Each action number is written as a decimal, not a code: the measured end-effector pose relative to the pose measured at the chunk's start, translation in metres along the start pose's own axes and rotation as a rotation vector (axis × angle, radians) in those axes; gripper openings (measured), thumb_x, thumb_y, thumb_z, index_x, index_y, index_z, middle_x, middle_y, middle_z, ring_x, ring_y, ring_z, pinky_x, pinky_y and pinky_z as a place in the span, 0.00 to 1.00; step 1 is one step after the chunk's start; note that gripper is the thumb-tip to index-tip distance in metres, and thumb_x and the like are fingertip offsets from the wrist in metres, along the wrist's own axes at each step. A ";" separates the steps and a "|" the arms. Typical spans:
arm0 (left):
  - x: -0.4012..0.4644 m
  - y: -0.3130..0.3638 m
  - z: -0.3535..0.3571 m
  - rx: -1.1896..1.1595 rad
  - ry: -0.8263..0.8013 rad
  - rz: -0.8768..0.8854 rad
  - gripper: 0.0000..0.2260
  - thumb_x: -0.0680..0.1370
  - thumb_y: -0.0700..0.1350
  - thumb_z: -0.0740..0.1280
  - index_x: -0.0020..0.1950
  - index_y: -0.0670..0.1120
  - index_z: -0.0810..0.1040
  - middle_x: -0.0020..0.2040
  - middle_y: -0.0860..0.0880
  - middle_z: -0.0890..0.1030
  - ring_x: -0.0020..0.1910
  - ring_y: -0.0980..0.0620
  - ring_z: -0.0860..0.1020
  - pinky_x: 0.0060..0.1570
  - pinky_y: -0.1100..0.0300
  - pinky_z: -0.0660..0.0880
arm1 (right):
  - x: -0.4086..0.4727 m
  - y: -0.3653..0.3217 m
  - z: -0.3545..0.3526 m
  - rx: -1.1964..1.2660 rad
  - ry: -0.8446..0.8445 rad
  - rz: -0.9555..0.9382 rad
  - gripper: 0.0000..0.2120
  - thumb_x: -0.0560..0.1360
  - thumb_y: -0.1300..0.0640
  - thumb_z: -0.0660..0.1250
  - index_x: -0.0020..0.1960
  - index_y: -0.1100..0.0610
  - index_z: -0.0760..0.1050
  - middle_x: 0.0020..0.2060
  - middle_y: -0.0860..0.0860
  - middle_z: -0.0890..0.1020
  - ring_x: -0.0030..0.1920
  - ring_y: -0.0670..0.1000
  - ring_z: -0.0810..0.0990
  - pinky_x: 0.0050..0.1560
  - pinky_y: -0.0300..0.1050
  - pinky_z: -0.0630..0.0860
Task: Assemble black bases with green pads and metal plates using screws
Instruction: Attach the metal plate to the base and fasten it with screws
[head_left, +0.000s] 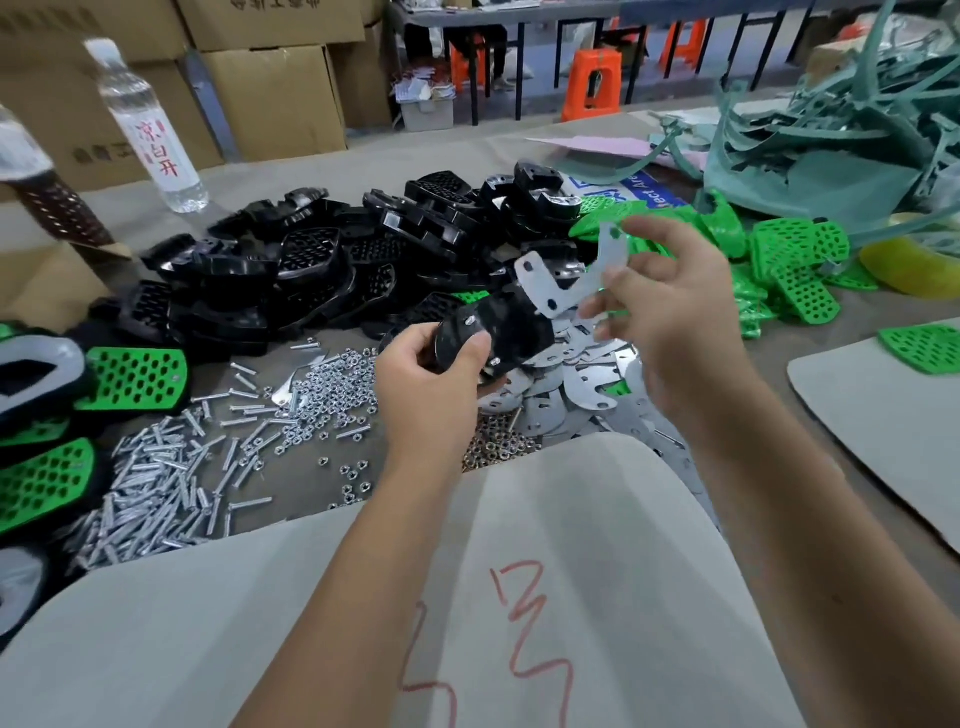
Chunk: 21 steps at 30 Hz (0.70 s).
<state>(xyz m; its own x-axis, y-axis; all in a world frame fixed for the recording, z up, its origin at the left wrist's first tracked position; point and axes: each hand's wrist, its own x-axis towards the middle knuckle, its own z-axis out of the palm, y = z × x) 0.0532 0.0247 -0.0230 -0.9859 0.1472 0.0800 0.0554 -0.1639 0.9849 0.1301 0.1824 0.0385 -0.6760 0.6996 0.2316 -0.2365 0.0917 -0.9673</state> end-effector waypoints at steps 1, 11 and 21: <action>0.000 0.002 -0.009 0.016 0.003 0.016 0.05 0.70 0.48 0.76 0.43 0.49 0.85 0.40 0.49 0.86 0.42 0.46 0.87 0.43 0.45 0.86 | -0.004 0.003 0.011 0.094 -0.035 0.051 0.19 0.80 0.73 0.61 0.67 0.59 0.72 0.41 0.58 0.77 0.30 0.51 0.82 0.27 0.40 0.74; 0.006 0.016 -0.097 -0.003 0.082 -0.015 0.06 0.69 0.46 0.77 0.45 0.51 0.86 0.44 0.47 0.87 0.45 0.44 0.87 0.40 0.51 0.84 | -0.053 0.049 0.096 0.144 -0.376 0.126 0.09 0.81 0.68 0.68 0.59 0.60 0.80 0.36 0.53 0.82 0.29 0.56 0.82 0.29 0.43 0.79; 0.008 0.016 -0.101 -0.077 -0.077 -0.147 0.13 0.81 0.34 0.65 0.47 0.46 0.87 0.49 0.41 0.88 0.48 0.41 0.87 0.44 0.48 0.85 | -0.056 0.060 0.098 0.027 -0.219 0.023 0.08 0.78 0.66 0.72 0.52 0.57 0.76 0.35 0.55 0.82 0.27 0.57 0.83 0.27 0.46 0.80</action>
<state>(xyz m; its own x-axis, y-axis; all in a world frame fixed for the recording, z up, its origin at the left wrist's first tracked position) 0.0299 -0.0747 -0.0224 -0.9673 0.2488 -0.0500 -0.1040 -0.2090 0.9724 0.0853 0.0792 -0.0223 -0.8161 0.5305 0.2294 -0.2362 0.0562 -0.9701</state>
